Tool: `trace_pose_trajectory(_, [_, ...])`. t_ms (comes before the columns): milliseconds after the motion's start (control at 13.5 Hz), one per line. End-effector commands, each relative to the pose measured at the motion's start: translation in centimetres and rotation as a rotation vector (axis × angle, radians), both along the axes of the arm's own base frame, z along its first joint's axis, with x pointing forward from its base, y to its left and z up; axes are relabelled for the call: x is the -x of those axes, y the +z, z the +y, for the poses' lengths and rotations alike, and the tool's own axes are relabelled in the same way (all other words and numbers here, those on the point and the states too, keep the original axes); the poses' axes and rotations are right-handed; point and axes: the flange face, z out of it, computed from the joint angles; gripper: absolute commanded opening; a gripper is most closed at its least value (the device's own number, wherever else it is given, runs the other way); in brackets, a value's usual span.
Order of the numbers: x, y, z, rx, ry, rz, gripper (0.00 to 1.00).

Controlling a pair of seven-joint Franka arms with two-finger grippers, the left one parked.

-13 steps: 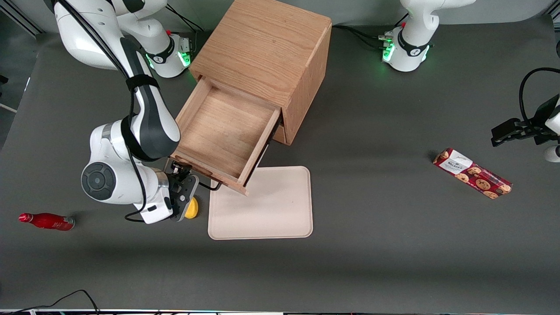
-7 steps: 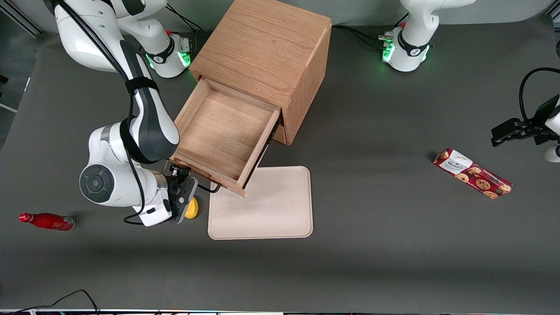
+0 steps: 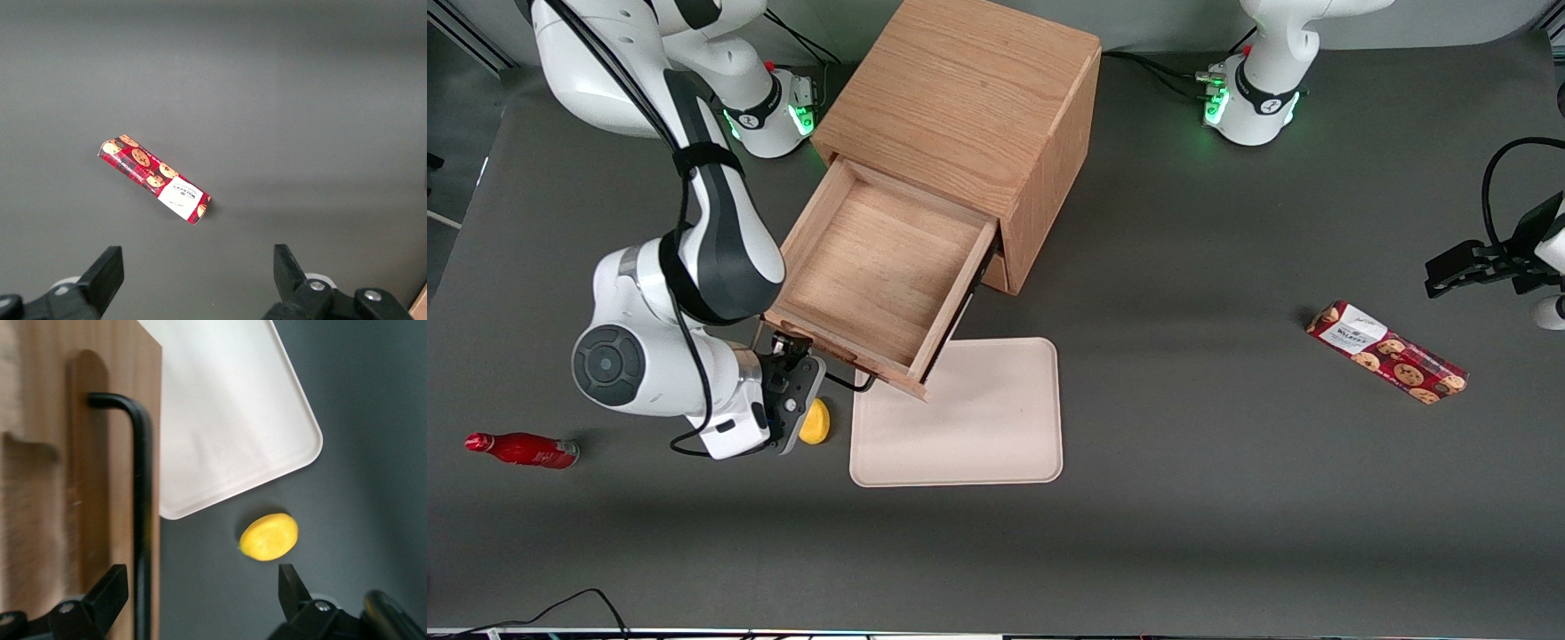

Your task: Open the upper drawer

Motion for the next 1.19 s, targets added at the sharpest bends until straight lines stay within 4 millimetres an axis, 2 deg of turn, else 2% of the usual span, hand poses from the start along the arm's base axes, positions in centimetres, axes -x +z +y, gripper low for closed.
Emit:
trace_pose_trajectory(0, [0.5,2.9,-0.1,0.008,-0.02,0.01,1.0])
trace_pose_trajectory(149, [1.3,5.7,-0.5,0.007,-0.06,0.014,1.0])
trace_pose_trajectory(446, [5.3,13.1,-1.9,0.044,-0.4,0.057,1.0])
trace_pose_trajectory(520, [6.3,14.4,-2.4,0.056,-0.481,0.055,1.0])
trace_pose_trajectory(668, [8.5,16.0,-3.8,0.081,-0.636,0.07,1.0])
trace_pose_trajectory(817, [11.3,18.5,-5.3,0.193,-0.875,-0.009,1.0])
trace_pose_trajectory(891, [13.0,19.4,-4.8,0.223,-0.933,-0.063,1.0])
trace_pose_trajectory(965, [14.3,19.8,-5.7,0.248,-0.958,-0.106,1.0])
trace_pose_trajectory(1114, [15.5,19.5,-9.6,0.251,-1.008,-0.097,1.0])
